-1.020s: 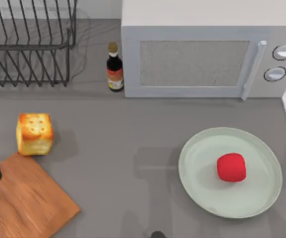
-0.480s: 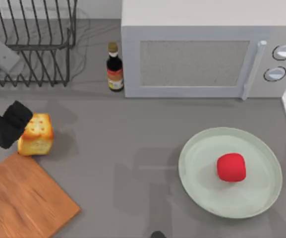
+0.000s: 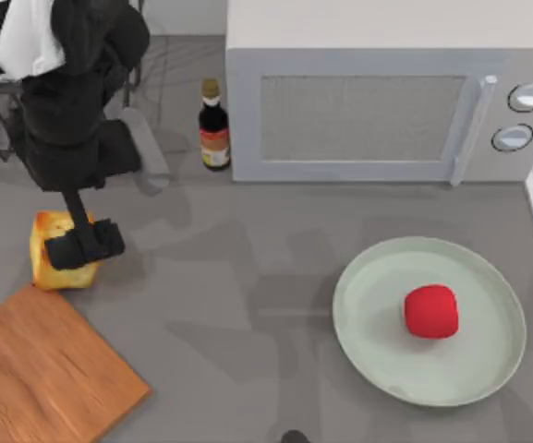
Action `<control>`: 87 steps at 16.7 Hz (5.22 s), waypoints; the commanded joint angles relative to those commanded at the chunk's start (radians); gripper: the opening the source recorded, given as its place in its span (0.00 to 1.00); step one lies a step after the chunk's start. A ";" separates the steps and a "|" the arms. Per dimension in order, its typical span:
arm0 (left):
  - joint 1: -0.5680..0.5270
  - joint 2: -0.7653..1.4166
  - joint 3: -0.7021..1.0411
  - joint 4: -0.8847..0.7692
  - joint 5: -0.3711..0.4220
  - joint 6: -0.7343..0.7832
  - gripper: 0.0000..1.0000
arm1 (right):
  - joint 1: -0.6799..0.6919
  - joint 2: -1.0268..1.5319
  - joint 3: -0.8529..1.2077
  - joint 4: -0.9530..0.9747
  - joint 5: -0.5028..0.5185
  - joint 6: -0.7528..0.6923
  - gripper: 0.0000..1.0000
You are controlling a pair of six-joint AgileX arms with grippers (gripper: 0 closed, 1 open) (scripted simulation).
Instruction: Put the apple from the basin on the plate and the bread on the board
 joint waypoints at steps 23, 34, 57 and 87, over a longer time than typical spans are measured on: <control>0.044 0.295 0.046 0.057 -0.067 0.131 1.00 | 0.000 0.000 0.000 0.000 0.000 0.000 1.00; 0.044 0.295 0.045 0.059 -0.068 0.132 0.47 | 0.000 0.000 0.000 0.000 0.000 0.000 1.00; 0.037 0.227 0.231 -0.217 -0.073 0.134 0.00 | 0.000 0.000 0.000 0.000 0.000 0.000 1.00; 0.173 -0.232 -0.355 -0.048 0.158 -1.845 0.00 | 0.000 0.000 0.000 0.000 0.000 0.000 1.00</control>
